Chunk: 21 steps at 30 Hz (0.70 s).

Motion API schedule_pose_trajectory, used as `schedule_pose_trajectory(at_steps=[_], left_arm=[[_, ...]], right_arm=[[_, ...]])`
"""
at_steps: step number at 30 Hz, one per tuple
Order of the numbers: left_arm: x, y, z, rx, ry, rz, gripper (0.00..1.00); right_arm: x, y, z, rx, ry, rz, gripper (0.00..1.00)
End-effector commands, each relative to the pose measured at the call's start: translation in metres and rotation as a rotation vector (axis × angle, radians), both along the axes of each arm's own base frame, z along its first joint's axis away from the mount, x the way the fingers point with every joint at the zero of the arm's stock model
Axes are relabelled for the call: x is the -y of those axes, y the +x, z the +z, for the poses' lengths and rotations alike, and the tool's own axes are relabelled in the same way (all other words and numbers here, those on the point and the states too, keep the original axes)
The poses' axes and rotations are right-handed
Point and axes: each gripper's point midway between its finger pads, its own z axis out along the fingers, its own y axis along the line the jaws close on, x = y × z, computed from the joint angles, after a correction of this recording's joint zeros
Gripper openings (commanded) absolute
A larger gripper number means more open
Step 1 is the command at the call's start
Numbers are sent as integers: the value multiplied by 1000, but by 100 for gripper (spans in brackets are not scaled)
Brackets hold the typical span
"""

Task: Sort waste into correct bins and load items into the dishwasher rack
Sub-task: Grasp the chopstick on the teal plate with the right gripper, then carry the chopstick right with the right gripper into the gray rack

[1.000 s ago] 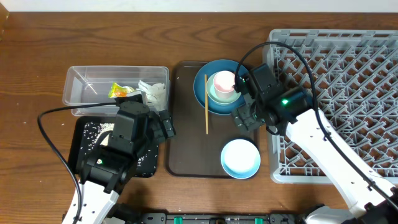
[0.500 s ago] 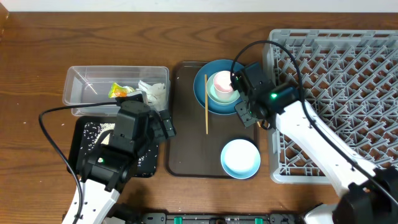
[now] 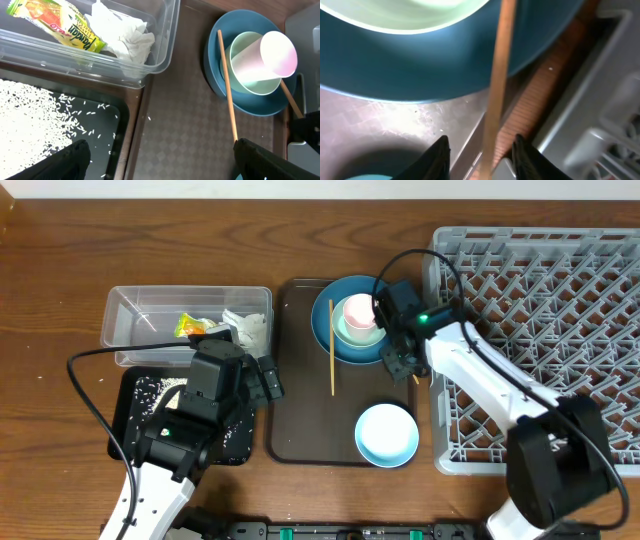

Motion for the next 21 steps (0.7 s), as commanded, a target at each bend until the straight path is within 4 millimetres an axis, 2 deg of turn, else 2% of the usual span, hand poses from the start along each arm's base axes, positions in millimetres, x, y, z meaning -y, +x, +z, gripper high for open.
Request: schedule_pose_trajectory(at_steps=[1,3,9,16,21], left_arm=[[-3,3,1,8,9,16,94],[-3,3,1,8,9,16,94],[-3,3,1,8,9,16,94],[-3,3,1,8,9,16,94],[-3,3,2,8,8,16,94]], right_arm=[[-1,-3,-11,-36,4,-10,30],[0,-4,-14,-47,-2,-10,21],[1,-5,-14,-50,-4,-28,14],[14,-5,-11,-65,-18,-77,2],[21,-3,-1,-76,-22,-103,1]])
